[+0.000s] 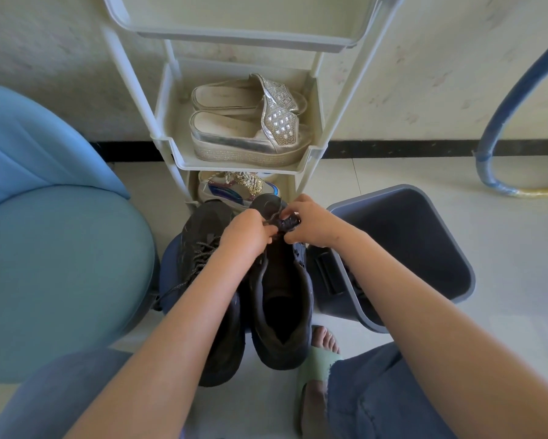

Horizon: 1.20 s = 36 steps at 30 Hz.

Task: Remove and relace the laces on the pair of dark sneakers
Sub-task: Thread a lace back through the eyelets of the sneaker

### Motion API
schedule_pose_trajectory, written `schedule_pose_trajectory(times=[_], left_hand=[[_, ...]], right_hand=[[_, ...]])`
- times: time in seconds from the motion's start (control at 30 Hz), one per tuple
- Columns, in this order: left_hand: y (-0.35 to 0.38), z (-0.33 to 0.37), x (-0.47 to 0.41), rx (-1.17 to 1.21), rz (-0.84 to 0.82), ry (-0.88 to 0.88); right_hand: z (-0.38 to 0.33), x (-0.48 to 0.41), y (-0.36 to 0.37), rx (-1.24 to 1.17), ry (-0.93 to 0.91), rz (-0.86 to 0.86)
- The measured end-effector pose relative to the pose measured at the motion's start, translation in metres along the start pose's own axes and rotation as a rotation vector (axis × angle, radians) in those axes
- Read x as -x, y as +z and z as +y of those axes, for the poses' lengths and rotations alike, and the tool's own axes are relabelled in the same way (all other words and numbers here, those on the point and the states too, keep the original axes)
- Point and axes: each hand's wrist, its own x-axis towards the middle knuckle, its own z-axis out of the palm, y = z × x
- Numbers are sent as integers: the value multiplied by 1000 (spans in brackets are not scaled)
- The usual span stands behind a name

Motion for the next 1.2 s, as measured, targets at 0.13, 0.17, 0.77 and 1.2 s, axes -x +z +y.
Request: schedule_pose_trajectory(times=[0.13,0.17,0.77,1.2], left_hand=[[-24,5,14,110,-122,15],[-35,3,17,144,-100,27],[-52,6,16,314,372,176],[-19,22,13,621,3,97]], right_hand=[[0,0,2,-36,15,17],[1,-1,2,-44,15,17],[-1,-6,-8,-242,77,270],[-26,2,-40,-1556,-13,225]])
